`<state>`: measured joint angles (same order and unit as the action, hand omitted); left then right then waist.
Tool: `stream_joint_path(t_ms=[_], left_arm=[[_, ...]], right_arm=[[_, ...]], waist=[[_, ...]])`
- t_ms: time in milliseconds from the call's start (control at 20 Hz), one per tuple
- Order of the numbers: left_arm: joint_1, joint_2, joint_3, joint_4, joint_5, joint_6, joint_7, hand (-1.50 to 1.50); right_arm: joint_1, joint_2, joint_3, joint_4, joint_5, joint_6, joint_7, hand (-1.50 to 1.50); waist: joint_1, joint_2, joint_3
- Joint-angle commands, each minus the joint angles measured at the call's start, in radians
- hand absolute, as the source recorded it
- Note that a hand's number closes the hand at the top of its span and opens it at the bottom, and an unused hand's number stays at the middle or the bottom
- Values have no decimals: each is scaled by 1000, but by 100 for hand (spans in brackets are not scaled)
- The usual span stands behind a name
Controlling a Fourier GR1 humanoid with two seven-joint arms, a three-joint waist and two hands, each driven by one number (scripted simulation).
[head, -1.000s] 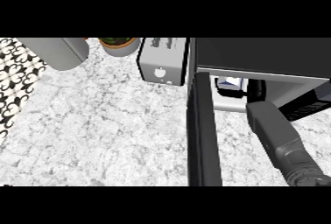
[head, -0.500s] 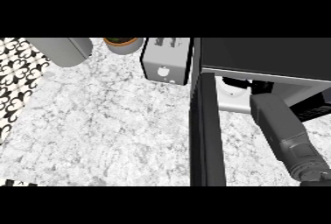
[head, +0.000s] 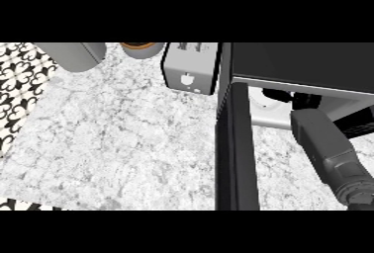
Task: Pick up the milk, place it into the microwave and close the microwave
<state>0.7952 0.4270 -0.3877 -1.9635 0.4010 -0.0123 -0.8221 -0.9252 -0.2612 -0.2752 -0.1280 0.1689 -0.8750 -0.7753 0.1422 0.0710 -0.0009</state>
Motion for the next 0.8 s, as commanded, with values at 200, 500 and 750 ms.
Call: stream_joint_path(t_ms=[200,500,750], left_arm=[[-36,8,19,15,-9,2,8,-150],[-48,-10,6,38,-3,-3,8,-150],[-55,-14,-12,53,-29,1,10,-150]], right_arm=[[57,-55,125,125,159,-292,276,-150],[-39,56,188,94,218,-31,166,-150],[-76,90,188,101,218,11,181,-150]], waist=[[25,16,-4],[23,-6,8],[27,-5,8]])
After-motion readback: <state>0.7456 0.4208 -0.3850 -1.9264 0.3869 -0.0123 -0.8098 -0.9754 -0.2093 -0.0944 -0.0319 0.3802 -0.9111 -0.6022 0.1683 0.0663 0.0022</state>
